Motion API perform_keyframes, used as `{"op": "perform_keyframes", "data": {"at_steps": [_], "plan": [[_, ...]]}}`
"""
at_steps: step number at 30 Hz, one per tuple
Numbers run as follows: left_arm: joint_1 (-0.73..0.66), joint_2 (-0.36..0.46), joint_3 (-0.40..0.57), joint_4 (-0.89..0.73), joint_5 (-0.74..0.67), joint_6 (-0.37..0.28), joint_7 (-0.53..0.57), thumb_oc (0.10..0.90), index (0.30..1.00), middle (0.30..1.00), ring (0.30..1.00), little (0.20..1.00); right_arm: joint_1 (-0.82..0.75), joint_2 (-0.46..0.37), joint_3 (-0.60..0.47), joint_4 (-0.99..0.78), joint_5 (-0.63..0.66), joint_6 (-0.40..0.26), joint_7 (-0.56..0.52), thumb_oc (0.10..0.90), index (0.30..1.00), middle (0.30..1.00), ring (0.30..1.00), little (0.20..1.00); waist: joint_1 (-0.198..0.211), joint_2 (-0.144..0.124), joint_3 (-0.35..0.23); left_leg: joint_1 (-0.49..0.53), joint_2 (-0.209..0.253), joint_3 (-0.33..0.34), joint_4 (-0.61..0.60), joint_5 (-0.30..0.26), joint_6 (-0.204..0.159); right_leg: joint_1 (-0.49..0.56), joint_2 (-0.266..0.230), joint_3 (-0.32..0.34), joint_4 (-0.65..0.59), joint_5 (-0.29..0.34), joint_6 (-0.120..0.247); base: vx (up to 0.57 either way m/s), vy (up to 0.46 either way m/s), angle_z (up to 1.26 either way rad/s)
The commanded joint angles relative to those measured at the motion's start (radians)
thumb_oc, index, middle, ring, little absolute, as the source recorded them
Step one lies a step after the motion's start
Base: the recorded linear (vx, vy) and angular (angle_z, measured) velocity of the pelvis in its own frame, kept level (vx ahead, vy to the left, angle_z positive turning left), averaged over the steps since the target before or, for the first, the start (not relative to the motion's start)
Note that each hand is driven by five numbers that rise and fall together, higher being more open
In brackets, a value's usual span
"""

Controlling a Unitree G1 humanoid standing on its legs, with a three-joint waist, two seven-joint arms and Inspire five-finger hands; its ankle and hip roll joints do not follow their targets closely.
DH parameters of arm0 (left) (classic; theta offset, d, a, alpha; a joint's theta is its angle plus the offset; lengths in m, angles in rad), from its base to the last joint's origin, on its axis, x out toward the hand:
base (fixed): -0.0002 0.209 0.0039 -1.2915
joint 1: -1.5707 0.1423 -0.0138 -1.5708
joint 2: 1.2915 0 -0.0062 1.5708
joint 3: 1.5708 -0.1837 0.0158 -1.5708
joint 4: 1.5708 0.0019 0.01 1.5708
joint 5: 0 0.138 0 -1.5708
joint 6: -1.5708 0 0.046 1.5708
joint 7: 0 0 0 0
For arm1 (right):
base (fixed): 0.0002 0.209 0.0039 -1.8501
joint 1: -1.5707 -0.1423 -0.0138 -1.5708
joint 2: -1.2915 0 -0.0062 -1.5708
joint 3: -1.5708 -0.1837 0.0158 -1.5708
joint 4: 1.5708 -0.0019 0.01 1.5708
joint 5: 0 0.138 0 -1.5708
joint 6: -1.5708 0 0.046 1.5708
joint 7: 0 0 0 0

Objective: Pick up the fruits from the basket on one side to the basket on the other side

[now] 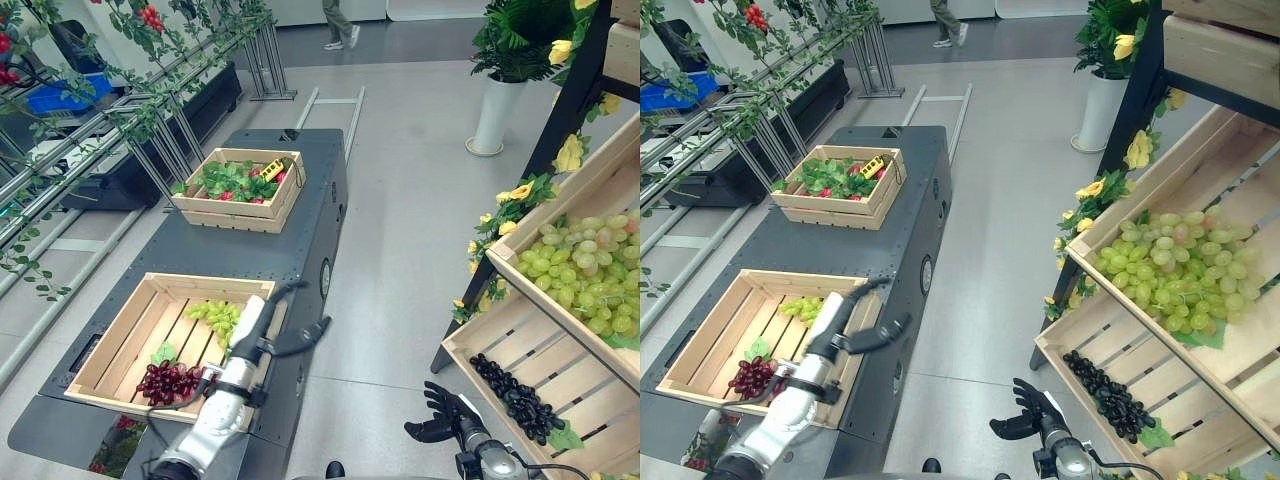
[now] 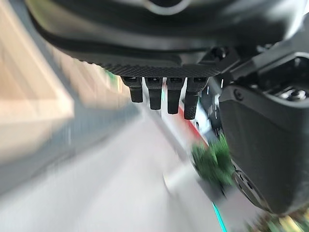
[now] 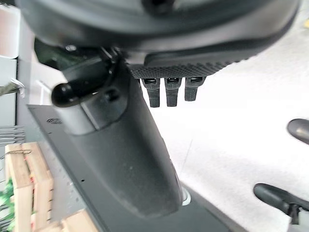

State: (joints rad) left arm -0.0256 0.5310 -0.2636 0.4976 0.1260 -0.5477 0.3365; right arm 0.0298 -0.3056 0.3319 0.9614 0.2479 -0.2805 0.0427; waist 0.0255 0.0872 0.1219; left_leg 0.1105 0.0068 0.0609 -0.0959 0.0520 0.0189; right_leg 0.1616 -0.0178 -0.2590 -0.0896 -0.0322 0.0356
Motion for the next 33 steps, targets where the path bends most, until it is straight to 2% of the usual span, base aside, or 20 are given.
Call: {"op": "perform_keyframes", "data": {"at_steps": [1, 5, 8, 10, 12, 14, 15, 16, 18, 20, 25, 28, 33], "plan": [[-0.177, 0.104, 0.068, -0.037, 0.052, 0.002, 0.127, 0.8, 0.9, 0.9, 0.9, 0.9, -0.058, -0.007, 0.005, -0.06, 0.033, -0.078, 0.035, 0.8, 0.9, 0.9, 0.9, 0.9, 0.02, -0.037, 0.023, 0.024, -0.066, 0.018, 0.009, -0.134, 0.01, -0.026, -0.029, -0.016, 0.062, -0.081, 0.003, 0.03, 0.086, 0.06], [-0.222, 0.212, 0.108, -0.013, 0.111, 0.078, 0.174, 0.8, 0.9, 0.9, 0.9, 0.9, -0.049, -0.026, 0.022, -0.084, 0.02, -0.069, 0.039, 0.8, 0.9, 0.9, 0.9, 0.9, 0.021, -0.039, 0.036, -0.001, -0.063, 0.024, 0.039, -0.132, 0.009, -0.052, -0.033, -0.035, 0.111, -0.102, -0.004, 0.01, 0.079, 0.06], [-0.251, 0.273, 0.109, 0.007, 0.145, 0.131, 0.183, 0.8, 0.9, 0.9, 0.9, 0.9, -0.055, -0.041, 0.036, -0.094, 0.026, -0.061, 0.046, 0.8, 0.9, 0.9, 0.9, 0.9, 0.028, -0.047, 0.059, -0.05, -0.062, 0.027, 0.116, -0.144, 0.007, -0.087, -0.038, -0.049, 0.165, -0.12, -0.017, -0.06, 0.052, 0.17], [-0.299, 0.323, 0.091, 0.039, 0.169, 0.164, 0.2, 0.8, 0.9, 0.9, 0.9, 0.9, -0.083, -0.062, 0.052, -0.094, 0.047, -0.07, 0.053, 0.8, 0.9, 0.9, 0.9, 0.9, 0.035, -0.054, 0.107, -0.118, -0.06, 0.042, 0.225, -0.165, 0.004, -0.138, -0.046, -0.065, 0.244, -0.145, -0.033, -0.17, 0.044, 0.21], [-0.353, 0.376, 0.074, 0.081, 0.158, 0.198, 0.222, 0.8, 0.9, 0.9, 0.9, 0.9, -0.12, -0.083, 0.069, -0.095, 0.073, -0.077, 0.061, 0.8, 0.9, 0.9, 0.9, 0.9, 0.045, -0.063, 0.174, -0.183, -0.048, 0.058, 0.354, -0.21, 0.0, -0.191, -0.06, -0.075, 0.367, -0.191, -0.043, -0.19, 0.036, 0.24], [-0.373, 0.4, 0.073, 0.109, 0.16, 0.221, 0.236, 0.8, 0.9, 0.9, 0.9, 0.9, -0.14, -0.091, 0.078, -0.094, 0.082, -0.084, 0.059, 0.8, 0.9, 0.9, 0.9, 0.9, 0.052, -0.067, 0.212, -0.233, -0.036, 0.069, 0.44, -0.236, 0.005, -0.233, -0.079, -0.088, 0.46, -0.218, -0.053, -0.13, 0.043, 0.18], [-0.374, 0.4, 0.073, 0.11, 0.16, 0.221, 0.236, 0.8, 0.9, 0.9, 0.9, 0.9, -0.141, -0.09, 0.078, -0.094, 0.082, -0.084, 0.059, 0.8, 0.9, 0.9, 0.9, 0.9, 0.052, -0.067, 0.211, -0.236, -0.036, 0.069, 0.443, -0.238, 0.006, -0.235, -0.08, -0.088, 0.463, -0.22, -0.053, -0.11, 0.075, 0.13], [-0.387, 0.422, 0.075, 0.144, 0.183, 0.255, 0.266, 0.8, 0.9, 0.9, 0.9, 0.9, -0.163, -0.097, 0.084, -0.093, 0.091, -0.083, 0.05, 0.8, 0.9, 0.9, 0.9, 0.9, 0.062, -0.07, 0.246, -0.306, -0.024, 0.075, 0.543, -0.268, 0.012, -0.276, -0.101, -0.103, 0.556, -0.249, -0.065, -0.1, 0.075, 0.15], [-0.394, 0.428, 0.072, 0.16, 0.192, 0.289, 0.276, 0.8, 0.9, 0.9, 0.9, 0.9, -0.173, -0.101, 0.088, -0.093, 0.094, -0.084, 0.043, 0.8, 0.9, 0.9, 0.9, 0.9, 0.066, -0.07, 0.262, -0.342, -0.021, 0.074, 0.588, -0.279, 0.014, -0.296, -0.11, -0.109, 0.596, -0.262, -0.072, -0.09, 0.089, 0.19], [-0.415, 0.446, 0.056, 0.208, 0.209, 0.381, 0.299, 0.8, 0.9, 0.9, 0.9, 0.9, -0.205, -0.111, 0.089, -0.081, 0.096, -0.094, 0.048, 0.8, 0.9, 0.9, 0.9, 0.9, 0.073, -0.072, 0.296, -0.413, -0.009, 0.088, 0.673, -0.304, 0.019, -0.343, -0.125, -0.119, 0.679, -0.292, -0.084, -0.09, 0.11, 0.17], [-0.462, 0.483, 0.026, 0.281, 0.265, 0.466, 0.309, 0.8, 0.9, 0.9, 0.9, 0.9, -0.257, -0.132, 0.105, -0.085, 0.11, -0.101, 0.05, 0.8, 0.9, 0.9, 0.9, 0.9, 0.081, -0.089, 0.342, -0.513, 0.008, 0.098, 0.77, -0.325, 0.029, -0.437, -0.143, -0.122, 0.796, -0.321, -0.092, -0.1, 0.069, 0.05], [-0.511, 0.533, -0.016, 0.321, 0.295, 0.549, 0.313, 0.8, 0.9, 0.9, 0.9, 0.9, -0.29, -0.154, 0.115, -0.092, 0.122, -0.095, 0.037, 0.8, 0.9, 0.9, 0.9, 0.9, 0.085, -0.104, 0.377, -0.584, 0.012, 0.093, 0.84, -0.34, 0.036, -0.515, -0.151, -0.112, 0.878, -0.338, -0.094, -0.08, 0.054, 0.08], [-0.551, 0.576, -0.05, 0.352, 0.338, 0.606, 0.324, 0.8, 0.9, 0.9, 0.9, 0.9, -0.316, -0.172, 0.116, -0.082, 0.132, -0.097, 0.039, 0.8, 0.9, 0.9, 0.9, 0.9, 0.094, -0.119, 0.398, -0.64, 0.019, 0.085, 0.893, -0.356, 0.037, -0.566, -0.156, -0.11, 0.926, -0.352, -0.095, -0.05, 0.031, 0.04]]}}
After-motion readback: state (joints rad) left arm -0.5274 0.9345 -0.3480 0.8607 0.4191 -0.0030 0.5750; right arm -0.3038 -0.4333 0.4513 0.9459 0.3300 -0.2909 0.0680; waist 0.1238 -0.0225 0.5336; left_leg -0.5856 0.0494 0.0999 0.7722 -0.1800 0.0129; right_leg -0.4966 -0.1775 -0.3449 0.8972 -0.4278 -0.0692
